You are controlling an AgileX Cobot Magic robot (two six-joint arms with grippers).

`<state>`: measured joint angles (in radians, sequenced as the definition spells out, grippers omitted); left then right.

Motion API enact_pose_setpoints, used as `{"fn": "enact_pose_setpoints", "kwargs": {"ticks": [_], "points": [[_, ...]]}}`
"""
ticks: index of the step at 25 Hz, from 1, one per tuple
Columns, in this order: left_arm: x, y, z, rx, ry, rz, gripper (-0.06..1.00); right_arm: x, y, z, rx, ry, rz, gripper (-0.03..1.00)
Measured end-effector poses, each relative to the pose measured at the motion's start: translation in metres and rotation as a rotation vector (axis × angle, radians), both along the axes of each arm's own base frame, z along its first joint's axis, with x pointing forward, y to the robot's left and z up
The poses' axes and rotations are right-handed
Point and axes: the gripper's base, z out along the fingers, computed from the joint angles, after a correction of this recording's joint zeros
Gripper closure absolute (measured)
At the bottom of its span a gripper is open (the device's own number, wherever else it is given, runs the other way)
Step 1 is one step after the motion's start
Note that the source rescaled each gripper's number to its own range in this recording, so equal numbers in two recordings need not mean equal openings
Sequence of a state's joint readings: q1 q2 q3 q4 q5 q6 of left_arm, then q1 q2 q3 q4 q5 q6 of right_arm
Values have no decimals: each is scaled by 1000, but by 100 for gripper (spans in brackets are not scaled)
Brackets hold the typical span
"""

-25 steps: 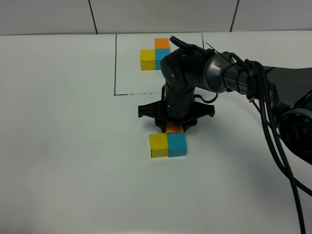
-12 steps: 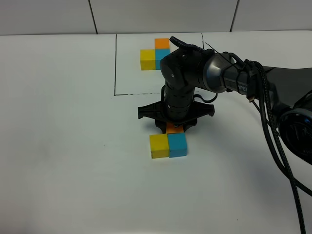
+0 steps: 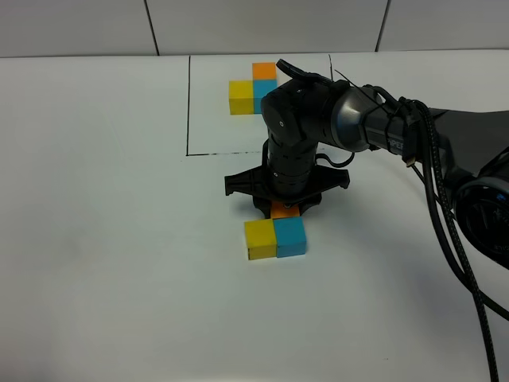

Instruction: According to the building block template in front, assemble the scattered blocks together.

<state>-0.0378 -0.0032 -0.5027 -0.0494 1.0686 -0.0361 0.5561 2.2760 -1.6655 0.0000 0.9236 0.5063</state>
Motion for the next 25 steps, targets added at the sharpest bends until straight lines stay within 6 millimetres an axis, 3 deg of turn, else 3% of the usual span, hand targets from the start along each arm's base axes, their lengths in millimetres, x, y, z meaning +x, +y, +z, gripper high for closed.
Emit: {"fn": "enact_pose_setpoints", "kwargs": {"ticks": [3,12,16,20,25], "points": [[0,0,0,0,0,0,11,0,1,-2,3,0,14,88],[0,0,0,-1,1,0,11,0,7,-3,34,-22,74,29],[0,0,0,-1,1,0,11,2,7,2,34,-59,124,10],[0,0,0,-1,1,0,11,6,1,18,9,-132,160,4],[0,0,0,-1,1,0,11,13,-20,75,18,-274,163,3]]}}
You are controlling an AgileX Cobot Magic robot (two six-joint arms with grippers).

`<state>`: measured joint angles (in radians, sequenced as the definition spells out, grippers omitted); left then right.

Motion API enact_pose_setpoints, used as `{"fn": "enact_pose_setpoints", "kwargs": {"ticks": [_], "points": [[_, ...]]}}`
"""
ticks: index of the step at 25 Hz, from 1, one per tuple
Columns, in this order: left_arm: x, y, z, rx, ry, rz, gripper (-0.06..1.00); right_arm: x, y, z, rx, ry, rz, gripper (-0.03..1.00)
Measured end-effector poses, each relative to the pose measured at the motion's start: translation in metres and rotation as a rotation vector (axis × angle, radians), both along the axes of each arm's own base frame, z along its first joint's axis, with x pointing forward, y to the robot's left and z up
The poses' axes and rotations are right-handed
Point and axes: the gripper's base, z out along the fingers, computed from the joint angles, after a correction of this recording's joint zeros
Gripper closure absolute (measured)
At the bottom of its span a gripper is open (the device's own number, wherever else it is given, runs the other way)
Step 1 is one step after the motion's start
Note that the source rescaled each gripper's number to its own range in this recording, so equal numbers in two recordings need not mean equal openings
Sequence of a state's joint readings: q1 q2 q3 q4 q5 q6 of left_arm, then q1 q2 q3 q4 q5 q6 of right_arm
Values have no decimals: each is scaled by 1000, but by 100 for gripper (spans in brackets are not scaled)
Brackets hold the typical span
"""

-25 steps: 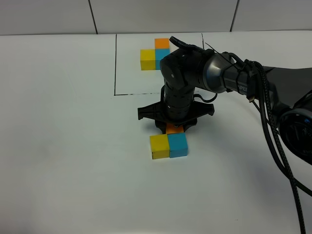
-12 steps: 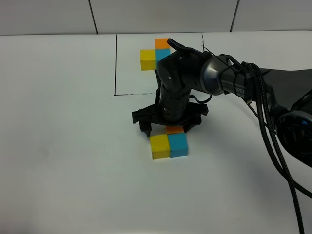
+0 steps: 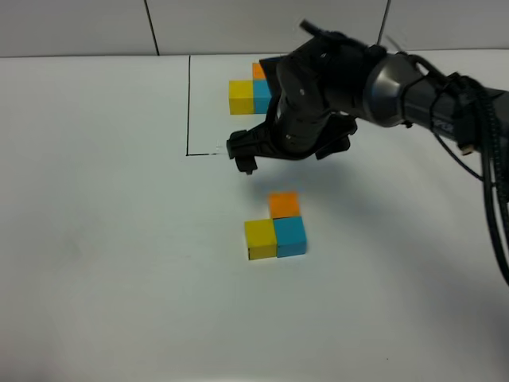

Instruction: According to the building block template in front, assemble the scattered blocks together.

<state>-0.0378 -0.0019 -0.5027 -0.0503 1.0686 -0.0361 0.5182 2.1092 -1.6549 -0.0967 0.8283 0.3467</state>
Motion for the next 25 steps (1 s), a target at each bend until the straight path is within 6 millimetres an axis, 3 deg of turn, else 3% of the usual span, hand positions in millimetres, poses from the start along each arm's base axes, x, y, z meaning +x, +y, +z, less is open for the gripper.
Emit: {"fn": "enact_pose_setpoints", "kwargs": {"ticks": [3,8,12,15,19,25], "points": [[0,0,0,1,0,-1,11,9,-27,17,-7,-29,-5,3],[0,0,0,1,0,-1,11,31,-100,33,0,-38,-85,3],[0,0,0,1,0,-1,11,29,-150,54,-1,-27,-151,3],[0,0,0,2,0,-1,11,10,-162,81,-16,-65,-149,2],[0,0,0,2,0,-1,11,-35,-169,111,-16,-134,-157,2],[0,0,0,2,0,-1,11,-113,-182,125,-14,-177,-189,2]]}}
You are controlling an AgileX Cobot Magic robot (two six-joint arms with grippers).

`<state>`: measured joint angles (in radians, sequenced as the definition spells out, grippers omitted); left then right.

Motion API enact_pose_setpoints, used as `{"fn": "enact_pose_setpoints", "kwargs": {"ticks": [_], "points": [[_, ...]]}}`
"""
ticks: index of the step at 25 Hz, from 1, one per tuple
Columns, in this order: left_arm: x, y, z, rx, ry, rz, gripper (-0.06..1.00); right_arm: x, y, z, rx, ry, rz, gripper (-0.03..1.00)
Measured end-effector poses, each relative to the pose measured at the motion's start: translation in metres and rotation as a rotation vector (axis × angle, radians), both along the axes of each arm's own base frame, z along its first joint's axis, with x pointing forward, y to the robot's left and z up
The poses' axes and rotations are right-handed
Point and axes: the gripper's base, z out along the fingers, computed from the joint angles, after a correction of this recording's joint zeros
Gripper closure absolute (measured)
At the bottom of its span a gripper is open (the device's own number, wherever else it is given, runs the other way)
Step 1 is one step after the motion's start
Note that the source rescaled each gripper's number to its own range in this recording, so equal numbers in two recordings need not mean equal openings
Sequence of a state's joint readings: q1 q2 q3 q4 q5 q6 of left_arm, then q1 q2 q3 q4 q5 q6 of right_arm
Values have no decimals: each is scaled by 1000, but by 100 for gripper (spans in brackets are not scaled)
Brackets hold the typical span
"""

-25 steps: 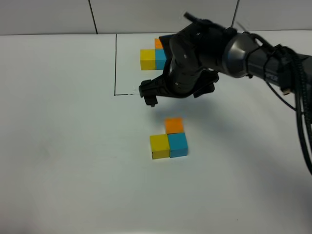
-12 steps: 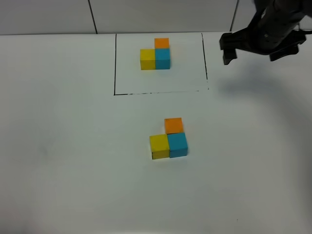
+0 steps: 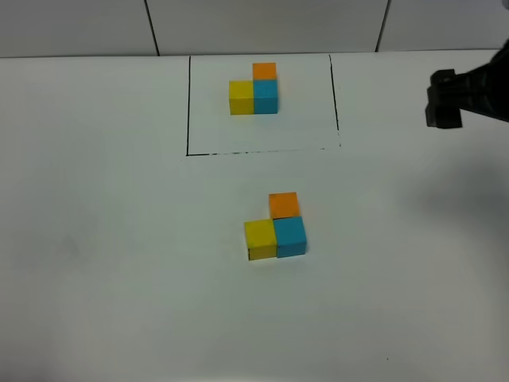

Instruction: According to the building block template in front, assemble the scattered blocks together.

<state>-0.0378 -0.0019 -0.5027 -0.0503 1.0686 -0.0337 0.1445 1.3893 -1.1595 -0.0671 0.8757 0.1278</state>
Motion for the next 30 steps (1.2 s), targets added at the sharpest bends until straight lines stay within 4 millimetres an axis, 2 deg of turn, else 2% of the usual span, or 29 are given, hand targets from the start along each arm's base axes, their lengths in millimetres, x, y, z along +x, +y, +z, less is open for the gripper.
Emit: {"fn": "enact_pose_setpoints", "kwargs": {"ticks": [4,7,11,17,22,25,30], "points": [[0,0,0,0,0,0,11,-53,-8,1,22,-34,-26,2],[0,0,0,0,0,0,11,-95,-14,-11,29,-39,-33,2],[0,0,0,0,0,0,11,-150,-19,-17,79,-99,-42,2],[0,0,0,0,0,0,11,-214,-28,-22,102,-169,-40,2],[0,0,0,0,0,0,11,-244,-32,-29,92,-256,-10,2],[0,0,0,0,0,0,11,-254,-33,-41,96,-295,-2,2],[0,0,0,0,0,0,11,-269,-32,-40,108,-401,59,5]]}}
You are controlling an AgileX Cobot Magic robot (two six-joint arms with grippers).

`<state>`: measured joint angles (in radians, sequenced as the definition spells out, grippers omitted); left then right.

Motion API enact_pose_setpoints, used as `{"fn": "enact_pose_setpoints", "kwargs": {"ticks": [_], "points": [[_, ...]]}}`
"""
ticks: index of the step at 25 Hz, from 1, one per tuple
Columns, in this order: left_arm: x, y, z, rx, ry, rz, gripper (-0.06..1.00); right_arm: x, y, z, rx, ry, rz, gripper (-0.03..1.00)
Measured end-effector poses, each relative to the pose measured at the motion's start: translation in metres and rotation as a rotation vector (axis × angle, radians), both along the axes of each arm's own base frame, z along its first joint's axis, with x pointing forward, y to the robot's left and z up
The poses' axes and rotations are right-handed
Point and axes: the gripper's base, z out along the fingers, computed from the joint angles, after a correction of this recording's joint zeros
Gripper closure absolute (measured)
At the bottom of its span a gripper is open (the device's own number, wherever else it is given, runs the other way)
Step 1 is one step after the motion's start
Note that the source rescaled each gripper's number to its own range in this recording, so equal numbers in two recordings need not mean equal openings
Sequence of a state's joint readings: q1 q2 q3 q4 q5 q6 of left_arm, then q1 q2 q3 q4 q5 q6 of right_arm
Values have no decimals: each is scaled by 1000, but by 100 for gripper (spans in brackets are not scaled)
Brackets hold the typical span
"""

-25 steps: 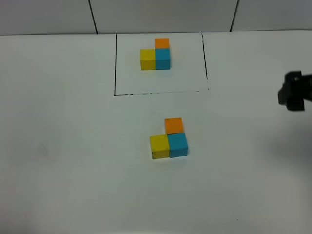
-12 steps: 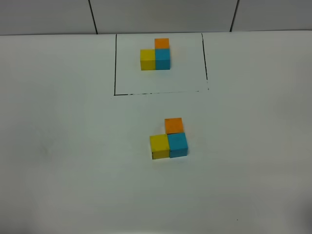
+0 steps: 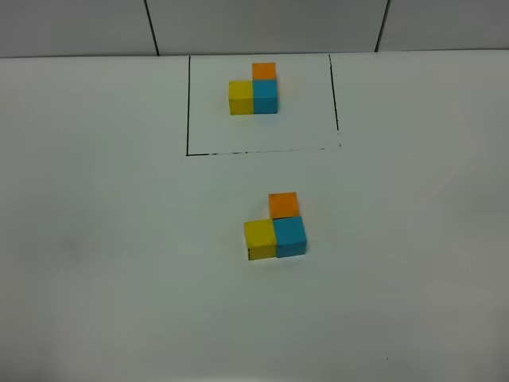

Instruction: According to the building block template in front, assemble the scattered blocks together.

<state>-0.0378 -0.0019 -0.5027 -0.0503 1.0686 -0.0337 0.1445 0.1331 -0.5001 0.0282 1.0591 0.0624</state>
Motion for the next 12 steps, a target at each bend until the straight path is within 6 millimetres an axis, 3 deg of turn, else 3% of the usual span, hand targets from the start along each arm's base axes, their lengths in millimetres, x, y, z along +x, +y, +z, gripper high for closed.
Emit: {"fn": "enact_pose_setpoints", "kwargs": {"ticks": [6,12], "points": [[0,0,0,0,0,0,11,-17,-2,1,8,-111,8,16],[0,0,0,0,0,0,11,-18,-2,1,8,-119,-33,18]]}}
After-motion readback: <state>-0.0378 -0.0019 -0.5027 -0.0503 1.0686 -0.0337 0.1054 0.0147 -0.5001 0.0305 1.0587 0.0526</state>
